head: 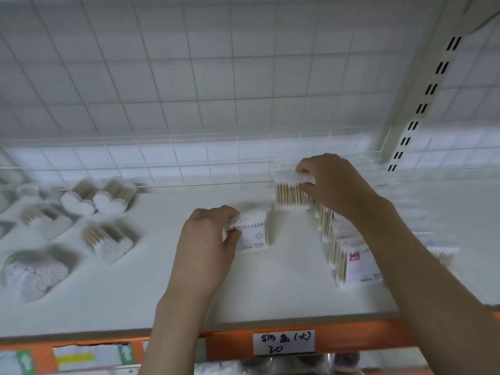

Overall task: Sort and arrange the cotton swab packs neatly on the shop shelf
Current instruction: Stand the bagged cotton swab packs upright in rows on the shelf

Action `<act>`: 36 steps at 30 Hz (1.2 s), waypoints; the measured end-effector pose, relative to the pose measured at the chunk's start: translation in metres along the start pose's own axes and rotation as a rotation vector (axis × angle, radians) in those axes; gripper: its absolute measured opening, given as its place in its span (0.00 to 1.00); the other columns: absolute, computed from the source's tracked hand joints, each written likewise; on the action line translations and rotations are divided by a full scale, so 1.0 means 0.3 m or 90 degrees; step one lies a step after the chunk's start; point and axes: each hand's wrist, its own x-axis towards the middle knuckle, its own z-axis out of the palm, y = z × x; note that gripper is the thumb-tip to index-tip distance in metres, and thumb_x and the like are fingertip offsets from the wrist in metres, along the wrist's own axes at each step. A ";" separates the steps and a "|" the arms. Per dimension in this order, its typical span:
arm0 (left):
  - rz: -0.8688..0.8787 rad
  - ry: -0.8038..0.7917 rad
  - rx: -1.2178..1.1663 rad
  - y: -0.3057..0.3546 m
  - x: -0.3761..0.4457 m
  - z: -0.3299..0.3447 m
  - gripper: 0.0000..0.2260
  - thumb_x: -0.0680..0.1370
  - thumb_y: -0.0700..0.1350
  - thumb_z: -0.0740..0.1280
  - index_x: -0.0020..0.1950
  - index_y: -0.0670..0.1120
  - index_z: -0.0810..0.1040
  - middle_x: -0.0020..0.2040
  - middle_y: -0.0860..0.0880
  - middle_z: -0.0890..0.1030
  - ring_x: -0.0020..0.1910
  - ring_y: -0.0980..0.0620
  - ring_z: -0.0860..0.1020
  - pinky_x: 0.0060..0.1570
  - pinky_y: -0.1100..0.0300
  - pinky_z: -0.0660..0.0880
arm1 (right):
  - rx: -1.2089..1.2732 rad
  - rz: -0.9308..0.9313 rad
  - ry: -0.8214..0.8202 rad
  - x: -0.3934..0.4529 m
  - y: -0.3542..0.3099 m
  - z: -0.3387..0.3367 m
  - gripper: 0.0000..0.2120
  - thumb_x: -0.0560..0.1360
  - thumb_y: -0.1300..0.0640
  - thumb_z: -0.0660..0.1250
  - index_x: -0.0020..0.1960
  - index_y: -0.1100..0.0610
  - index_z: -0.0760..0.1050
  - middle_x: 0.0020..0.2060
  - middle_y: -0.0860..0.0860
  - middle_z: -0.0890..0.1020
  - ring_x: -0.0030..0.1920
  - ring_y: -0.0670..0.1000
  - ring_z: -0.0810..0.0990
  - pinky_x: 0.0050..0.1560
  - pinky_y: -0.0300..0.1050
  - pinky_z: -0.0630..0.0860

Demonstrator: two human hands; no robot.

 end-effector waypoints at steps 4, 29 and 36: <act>0.007 -0.026 -0.005 0.002 -0.002 0.030 0.09 0.71 0.36 0.71 0.50 0.45 0.80 0.47 0.51 0.80 0.46 0.51 0.75 0.41 0.71 0.61 | -0.037 0.001 -0.059 0.037 0.027 0.036 0.14 0.74 0.60 0.65 0.60 0.57 0.73 0.52 0.53 0.78 0.52 0.54 0.76 0.49 0.45 0.72; 0.067 -0.094 0.094 0.172 0.198 0.258 0.15 0.76 0.40 0.62 0.62 0.47 0.75 0.55 0.48 0.75 0.54 0.47 0.71 0.54 0.58 0.67 | 0.005 0.020 0.031 -0.083 0.111 -0.071 0.18 0.78 0.56 0.61 0.66 0.59 0.70 0.59 0.54 0.77 0.60 0.53 0.72 0.59 0.44 0.67; 0.049 -0.115 0.079 0.171 0.234 0.275 0.12 0.75 0.39 0.62 0.57 0.42 0.76 0.53 0.45 0.75 0.53 0.44 0.73 0.53 0.55 0.69 | 0.040 0.051 0.060 -0.159 0.088 -0.071 0.17 0.78 0.54 0.60 0.66 0.56 0.70 0.59 0.50 0.77 0.60 0.51 0.72 0.57 0.42 0.68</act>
